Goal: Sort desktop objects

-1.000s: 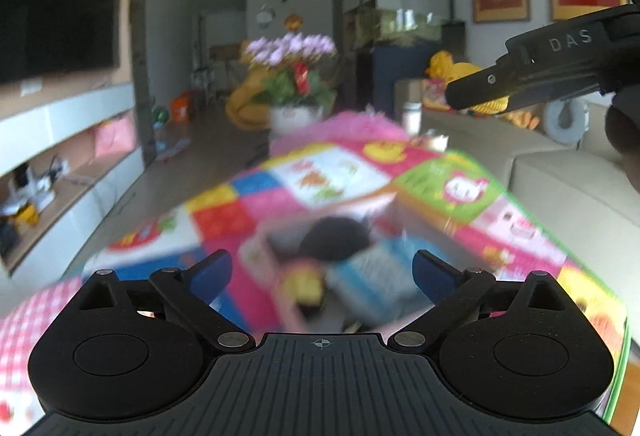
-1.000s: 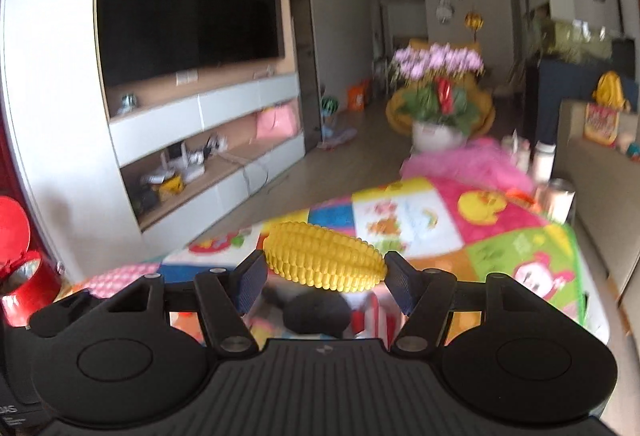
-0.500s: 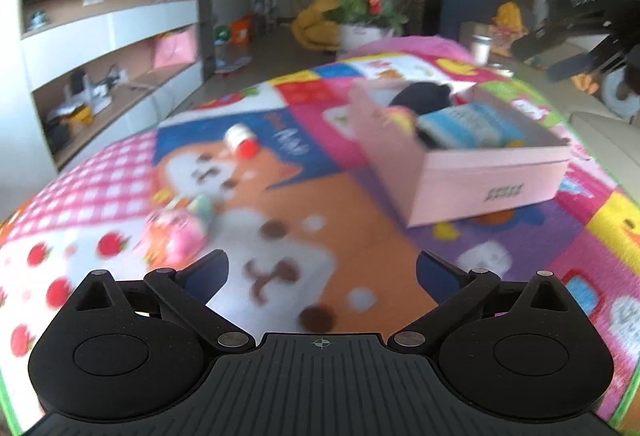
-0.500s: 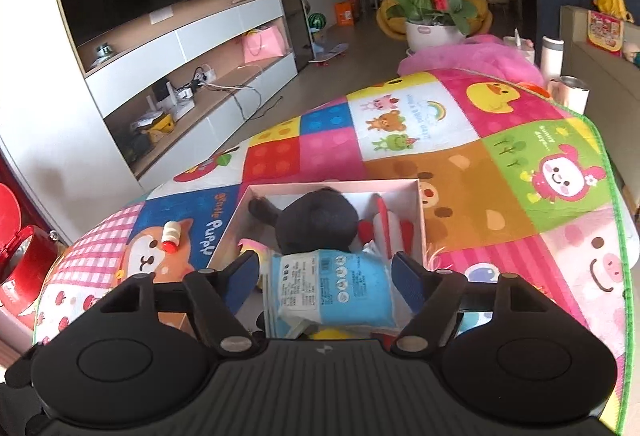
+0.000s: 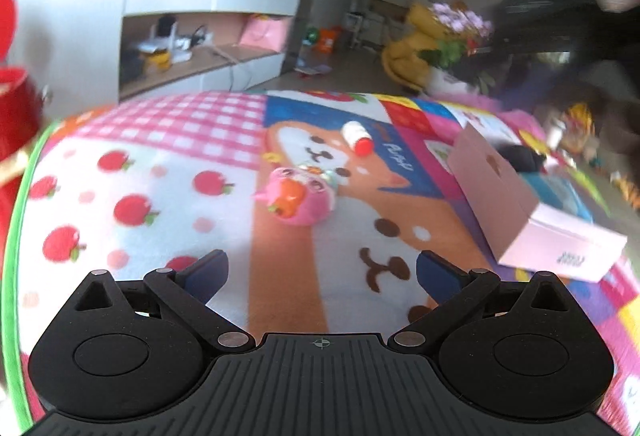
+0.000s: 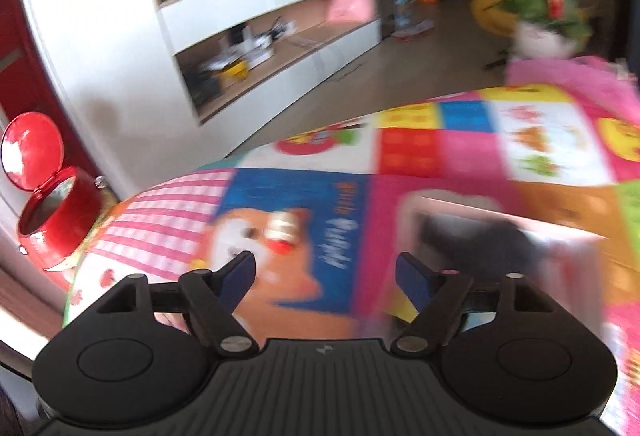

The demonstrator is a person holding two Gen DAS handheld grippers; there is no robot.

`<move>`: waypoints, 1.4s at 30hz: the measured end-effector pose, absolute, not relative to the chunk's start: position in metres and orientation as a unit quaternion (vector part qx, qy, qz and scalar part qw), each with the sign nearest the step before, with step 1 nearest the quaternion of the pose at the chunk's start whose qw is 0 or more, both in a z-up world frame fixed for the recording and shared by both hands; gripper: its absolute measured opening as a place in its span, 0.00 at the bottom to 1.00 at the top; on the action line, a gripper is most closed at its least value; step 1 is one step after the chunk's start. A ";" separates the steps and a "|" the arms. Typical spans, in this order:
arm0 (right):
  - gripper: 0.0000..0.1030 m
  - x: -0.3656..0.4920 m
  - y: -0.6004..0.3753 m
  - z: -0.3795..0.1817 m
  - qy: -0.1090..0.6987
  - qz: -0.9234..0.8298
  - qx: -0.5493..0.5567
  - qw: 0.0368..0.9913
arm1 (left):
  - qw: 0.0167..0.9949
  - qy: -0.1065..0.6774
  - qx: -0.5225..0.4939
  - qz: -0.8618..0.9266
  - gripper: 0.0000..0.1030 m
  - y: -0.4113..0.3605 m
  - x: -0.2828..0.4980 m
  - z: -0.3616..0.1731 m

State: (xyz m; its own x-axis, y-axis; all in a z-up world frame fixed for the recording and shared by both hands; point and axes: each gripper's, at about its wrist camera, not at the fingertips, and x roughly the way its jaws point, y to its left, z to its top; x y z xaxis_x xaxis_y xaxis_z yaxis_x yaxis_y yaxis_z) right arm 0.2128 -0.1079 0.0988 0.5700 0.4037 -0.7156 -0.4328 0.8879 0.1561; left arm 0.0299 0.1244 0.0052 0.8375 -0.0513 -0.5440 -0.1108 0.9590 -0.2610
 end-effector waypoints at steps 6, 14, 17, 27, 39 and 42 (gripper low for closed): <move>0.50 0.281 -0.012 0.040 0.463 0.231 -0.043 0.855 | 0.945 0.277 -0.172 0.016 1.00 0.132 0.026 0.004; 0.24 0.265 -0.014 0.030 0.476 0.229 -0.054 0.847 | 0.943 0.276 -0.183 0.014 1.00 0.134 0.024 0.003; 0.24 0.230 -0.043 0.065 0.461 0.262 -0.046 0.847 | 0.944 0.276 -0.181 0.016 1.00 0.133 0.023 0.003; 0.24 0.127 -0.194 0.055 0.585 0.225 0.042 0.778 | 0.957 0.260 -0.064 -0.111 1.00 0.066 0.010 0.024; 0.42 0.128 -0.274 0.038 0.568 0.169 0.163 0.789 | 0.946 0.290 -0.003 -0.144 1.00 0.019 0.005 0.025; 0.45 0.125 -0.279 0.041 0.532 0.165 0.164 0.814 | 0.950 0.293 0.001 -0.111 1.00 0.030 0.006 0.023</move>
